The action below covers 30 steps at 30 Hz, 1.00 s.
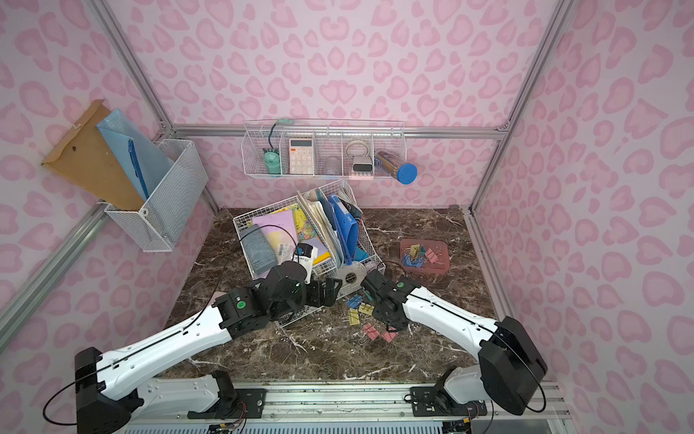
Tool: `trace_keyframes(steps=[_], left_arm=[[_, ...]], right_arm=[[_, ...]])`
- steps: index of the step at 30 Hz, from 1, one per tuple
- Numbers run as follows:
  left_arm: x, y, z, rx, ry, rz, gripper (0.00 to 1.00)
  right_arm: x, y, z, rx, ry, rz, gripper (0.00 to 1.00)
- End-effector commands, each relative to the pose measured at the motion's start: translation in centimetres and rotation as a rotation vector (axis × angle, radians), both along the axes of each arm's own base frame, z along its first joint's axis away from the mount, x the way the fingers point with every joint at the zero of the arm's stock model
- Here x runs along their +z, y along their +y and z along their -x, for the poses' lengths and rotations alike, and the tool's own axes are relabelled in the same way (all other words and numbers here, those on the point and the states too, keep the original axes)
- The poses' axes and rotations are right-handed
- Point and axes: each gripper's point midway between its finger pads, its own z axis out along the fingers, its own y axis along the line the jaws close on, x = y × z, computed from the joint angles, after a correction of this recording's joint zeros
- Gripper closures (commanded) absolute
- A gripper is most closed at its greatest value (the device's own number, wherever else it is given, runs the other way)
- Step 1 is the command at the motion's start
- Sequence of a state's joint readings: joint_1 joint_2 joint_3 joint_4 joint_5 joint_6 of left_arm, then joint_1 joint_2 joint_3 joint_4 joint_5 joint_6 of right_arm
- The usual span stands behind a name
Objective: Put the binder clips in the storage box
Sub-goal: Pick up the binder clip at the center of the board.
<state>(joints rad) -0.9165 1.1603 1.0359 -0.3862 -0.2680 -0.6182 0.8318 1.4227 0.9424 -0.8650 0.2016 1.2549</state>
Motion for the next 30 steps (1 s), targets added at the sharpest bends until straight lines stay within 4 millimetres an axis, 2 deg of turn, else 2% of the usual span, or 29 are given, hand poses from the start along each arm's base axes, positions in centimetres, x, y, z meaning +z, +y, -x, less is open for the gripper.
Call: trace_keyframes(steps=[1,5,8,15,19,25,30], left_arm=[[-0.1,2.7,-0.6,0.139,0.003,0.047,0.01],[0.0,4.7,-0.5,0.185,-0.029,0.034,0.01],[0.1,5.3,-0.3,0.194,-0.034,0.028,0.01],[-0.4,4.7,-0.3,0.172,-0.012,0.023,0.01],[0.0,4.4,-0.3,0.153,-0.017,0.019,0.01],[0.6,4.3,-0.1,0.124,-0.025,0.006,0.01],[0.6,4.3,0.1,0.116,-0.022,0.01,0.01]], right_arm=[[-0.9,-0.4,1.4,-0.017,0.057,0.082,0.51],[-2.1,0.6,1.1,0.0,0.09,0.117,0.54],[-2.4,0.8,1.1,0.011,0.091,0.136,0.57],[-2.8,0.2,1.3,0.015,0.088,0.16,0.66],[-2.6,-0.3,1.2,0.018,0.071,0.196,0.75],[-2.9,-1.1,1.2,0.035,0.057,0.229,0.82],[-2.7,-0.5,0.9,0.057,0.038,0.197,0.9]])
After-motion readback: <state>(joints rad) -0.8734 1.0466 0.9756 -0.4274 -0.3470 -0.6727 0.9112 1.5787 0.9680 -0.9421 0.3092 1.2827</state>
